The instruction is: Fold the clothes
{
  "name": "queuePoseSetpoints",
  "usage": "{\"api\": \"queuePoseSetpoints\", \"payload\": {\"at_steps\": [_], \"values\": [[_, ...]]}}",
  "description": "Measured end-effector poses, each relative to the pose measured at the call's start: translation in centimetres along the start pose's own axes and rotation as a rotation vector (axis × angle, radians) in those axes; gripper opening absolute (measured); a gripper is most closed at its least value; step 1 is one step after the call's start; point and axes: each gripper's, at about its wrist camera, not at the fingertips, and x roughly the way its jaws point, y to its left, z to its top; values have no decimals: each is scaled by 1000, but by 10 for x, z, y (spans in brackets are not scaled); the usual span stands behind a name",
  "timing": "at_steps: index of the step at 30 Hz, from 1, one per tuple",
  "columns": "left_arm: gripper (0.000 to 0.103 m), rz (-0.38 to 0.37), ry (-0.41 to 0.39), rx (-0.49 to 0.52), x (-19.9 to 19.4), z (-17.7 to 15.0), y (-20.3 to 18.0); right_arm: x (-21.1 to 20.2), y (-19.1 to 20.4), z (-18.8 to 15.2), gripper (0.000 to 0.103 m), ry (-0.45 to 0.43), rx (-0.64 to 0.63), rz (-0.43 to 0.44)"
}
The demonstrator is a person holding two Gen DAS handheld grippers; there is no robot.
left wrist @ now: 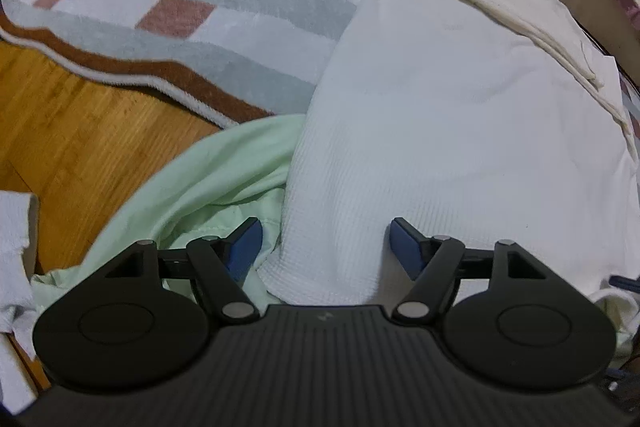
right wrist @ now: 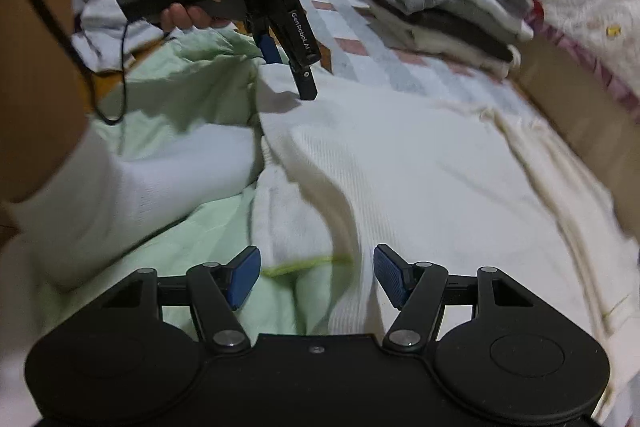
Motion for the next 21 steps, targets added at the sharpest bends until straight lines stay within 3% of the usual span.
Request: {"api": "queuePoseSetpoints", "payload": {"at_steps": [3,8,10,12,13,14,17,19,21], "values": [[68,10,-24,39,-1,-2,-4,10,9,6,67,-4,-47,-31],[65,-10,-26,-11,4,-2,3,26,25,16,68,-10,-126,-82],[52,-21,-29,-41,3,-4,5,32,26,15,66,-16,-129,-94],[4,9,-41,-32,1,-7,4,28,23,14,38,-55,-115,-106],[3,-3,-52,-43,-1,-6,6,24,18,16,14,-70,-94,-103],[3,-16,-63,-57,-3,-6,8,20,13,17,12,-85,-72,-101],[2,-47,-92,-79,-10,-4,10,1,-24,19,10,-145,167,-2],[3,-52,-103,-66,-13,-1,7,-6,-50,17,2,-168,302,66],[5,-79,-96,-73,-13,3,5,-9,-68,19,2,-180,337,46]]}}
